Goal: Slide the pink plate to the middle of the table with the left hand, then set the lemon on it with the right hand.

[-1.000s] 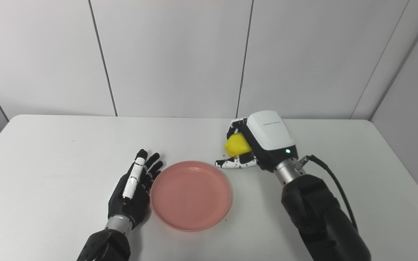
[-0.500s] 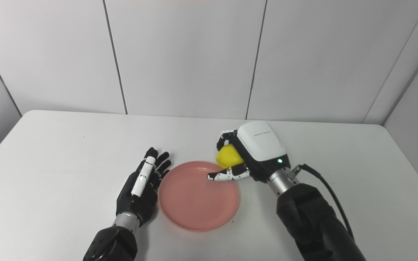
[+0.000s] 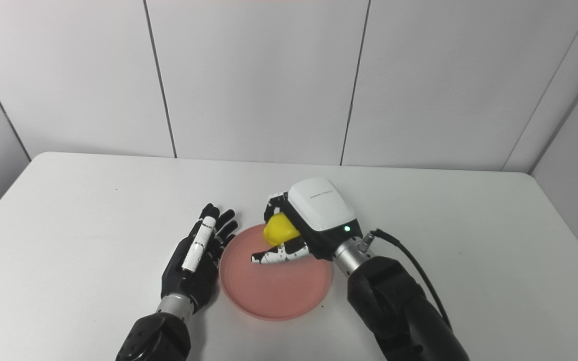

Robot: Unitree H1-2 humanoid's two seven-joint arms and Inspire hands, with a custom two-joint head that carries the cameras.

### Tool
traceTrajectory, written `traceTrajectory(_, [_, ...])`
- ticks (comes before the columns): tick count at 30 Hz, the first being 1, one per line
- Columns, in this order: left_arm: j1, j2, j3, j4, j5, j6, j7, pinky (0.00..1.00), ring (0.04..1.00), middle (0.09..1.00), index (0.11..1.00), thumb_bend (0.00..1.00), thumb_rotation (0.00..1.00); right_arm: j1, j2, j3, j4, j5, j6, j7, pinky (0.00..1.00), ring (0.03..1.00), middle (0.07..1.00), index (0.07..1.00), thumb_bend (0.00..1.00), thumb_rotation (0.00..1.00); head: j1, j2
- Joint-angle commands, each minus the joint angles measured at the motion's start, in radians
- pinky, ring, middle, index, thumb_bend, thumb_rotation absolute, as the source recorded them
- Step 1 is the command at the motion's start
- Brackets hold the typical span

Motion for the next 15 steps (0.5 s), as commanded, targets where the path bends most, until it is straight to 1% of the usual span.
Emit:
traceTrajectory(1, [0.029, -0.08, 0.014, 0.068, 0.004, 0.047, 0.039, 0.96, 0.908, 0.876, 0.969, 0.65, 0.53, -0.054, 0.006, -0.005, 0.004, -0.011, -0.031, -0.02, 0.2, 0.27, 0.353, 0.48, 0.56, 0.49, -0.001, 0.002])
traceTrajectory(6, [0.026, -0.076, 0.008, 0.072, 0.012, 0.038, 0.033, 0.94, 0.899, 0.878, 0.982, 0.63, 0.55, -0.063, 0.022, 0.012, 0.071, -0.01, -0.046, -0.033, 0.22, 0.291, 0.373, 0.507, 0.54, 0.46, -0.003, 0.003])
traceTrajectory(8, [0.025, -0.067, -0.001, 0.075, 0.018, 0.03, 0.022, 0.95, 0.902, 0.884, 0.99, 0.62, 0.58, -0.065, 0.029, 0.022, 0.093, -0.01, -0.046, -0.031, 0.2, 0.267, 0.345, 0.489, 0.55, 0.44, -0.003, 0.002])
traceTrajectory(9, [0.026, -0.062, -0.006, 0.077, 0.021, 0.025, 0.016, 0.95, 0.911, 0.898, 0.996, 0.61, 0.62, -0.065, 0.031, 0.026, 0.1, -0.011, -0.044, -0.028, 0.19, 0.26, 0.338, 0.491, 0.54, 0.45, -0.003, 0.002])
traceTrajectory(10, [0.026, -0.056, -0.014, 0.078, 0.026, 0.021, 0.012, 0.96, 0.915, 0.904, 0.998, 0.61, 0.65, -0.066, 0.034, 0.032, 0.109, -0.016, -0.043, -0.028, 0.19, 0.257, 0.336, 0.491, 0.54, 0.44, -0.004, 0.002])
traceTrajectory(13, [0.029, -0.048, -0.025, 0.076, 0.032, 0.015, 0.006, 0.99, 0.929, 0.915, 0.992, 0.57, 0.82, -0.066, 0.039, 0.048, 0.14, -0.024, -0.046, -0.039, 0.21, 0.283, 0.372, 0.522, 0.55, 0.45, -0.004, 0.002])
traceTrajectory(14, [0.03, -0.047, -0.026, 0.074, 0.034, 0.015, 0.003, 0.99, 0.929, 0.916, 0.991, 0.57, 0.83, -0.065, 0.041, 0.052, 0.15, -0.026, -0.047, -0.044, 0.21, 0.282, 0.371, 0.521, 0.55, 0.45, -0.004, 0.002])
traceTrajectory(15, [0.03, -0.046, -0.026, 0.073, 0.035, 0.015, 0.0, 1.0, 0.932, 0.918, 0.988, 0.57, 0.86, -0.065, 0.042, 0.056, 0.16, -0.028, -0.048, -0.049, 0.2, 0.273, 0.36, 0.504, 0.55, 0.45, -0.006, 0.005])
